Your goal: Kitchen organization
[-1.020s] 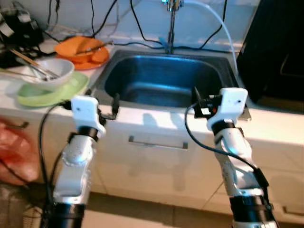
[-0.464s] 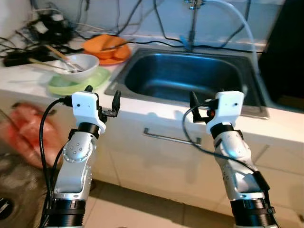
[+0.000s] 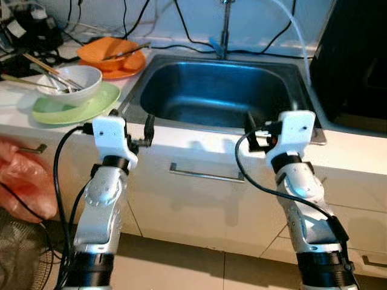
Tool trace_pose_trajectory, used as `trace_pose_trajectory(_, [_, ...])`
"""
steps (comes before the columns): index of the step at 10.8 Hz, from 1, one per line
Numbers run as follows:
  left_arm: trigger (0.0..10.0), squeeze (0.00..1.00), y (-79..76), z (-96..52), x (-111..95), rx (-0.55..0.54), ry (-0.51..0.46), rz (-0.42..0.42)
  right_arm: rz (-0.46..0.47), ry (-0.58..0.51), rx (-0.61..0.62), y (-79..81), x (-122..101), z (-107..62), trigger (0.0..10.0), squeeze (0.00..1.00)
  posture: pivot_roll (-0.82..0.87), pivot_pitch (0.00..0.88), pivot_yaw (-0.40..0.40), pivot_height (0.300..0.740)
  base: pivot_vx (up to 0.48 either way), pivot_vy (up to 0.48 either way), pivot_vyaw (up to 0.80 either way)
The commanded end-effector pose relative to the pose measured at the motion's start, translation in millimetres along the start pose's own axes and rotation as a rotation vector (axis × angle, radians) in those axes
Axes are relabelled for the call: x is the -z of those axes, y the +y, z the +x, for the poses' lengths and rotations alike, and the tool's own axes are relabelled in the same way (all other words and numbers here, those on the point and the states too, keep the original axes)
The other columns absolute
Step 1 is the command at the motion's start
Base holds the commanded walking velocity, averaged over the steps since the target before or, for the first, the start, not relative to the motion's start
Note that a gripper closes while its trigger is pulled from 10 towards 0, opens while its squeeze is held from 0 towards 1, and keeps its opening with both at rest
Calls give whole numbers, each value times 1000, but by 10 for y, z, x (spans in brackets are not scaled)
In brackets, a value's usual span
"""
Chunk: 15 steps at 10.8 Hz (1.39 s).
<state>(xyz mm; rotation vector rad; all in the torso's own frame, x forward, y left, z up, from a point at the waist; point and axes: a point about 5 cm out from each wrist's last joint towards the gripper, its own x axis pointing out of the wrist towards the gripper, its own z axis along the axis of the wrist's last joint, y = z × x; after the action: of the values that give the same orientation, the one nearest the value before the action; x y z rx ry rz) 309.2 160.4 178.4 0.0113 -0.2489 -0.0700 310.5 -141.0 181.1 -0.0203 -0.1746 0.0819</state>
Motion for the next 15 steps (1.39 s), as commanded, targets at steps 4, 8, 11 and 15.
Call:
trace_pose_trajectory(4, [10000, 0, 46, 99, -233, -39, -78, -9, 4, -22, 3, -31, -98, 51, 10000, 0, 16, 29, 5, 740, 0, 0, -800])
trace_pose_trajectory(8, [10000, 0, 155, 104, -345, -123, -111, -25, -3, -89, -57, 31, -228, 56, 10000, 0, 23, 25, -15, 740, 0, 0, -136])
trace_pose_trajectory(11, [10000, 0, 177, 136, -470, -105, -156, -17, 3, -156, -76, 72, -370, 70, 10000, 0, 22, 22, -10, 740, 0, 0, 0])
trace_pose_trajectory(15, [10000, 0, 101, 125, -477, -76, -165, -12, -15, -192, -80, 70, -464, 72, 10000, 0, 18, 25, -10, 740, 328, 61, 0])
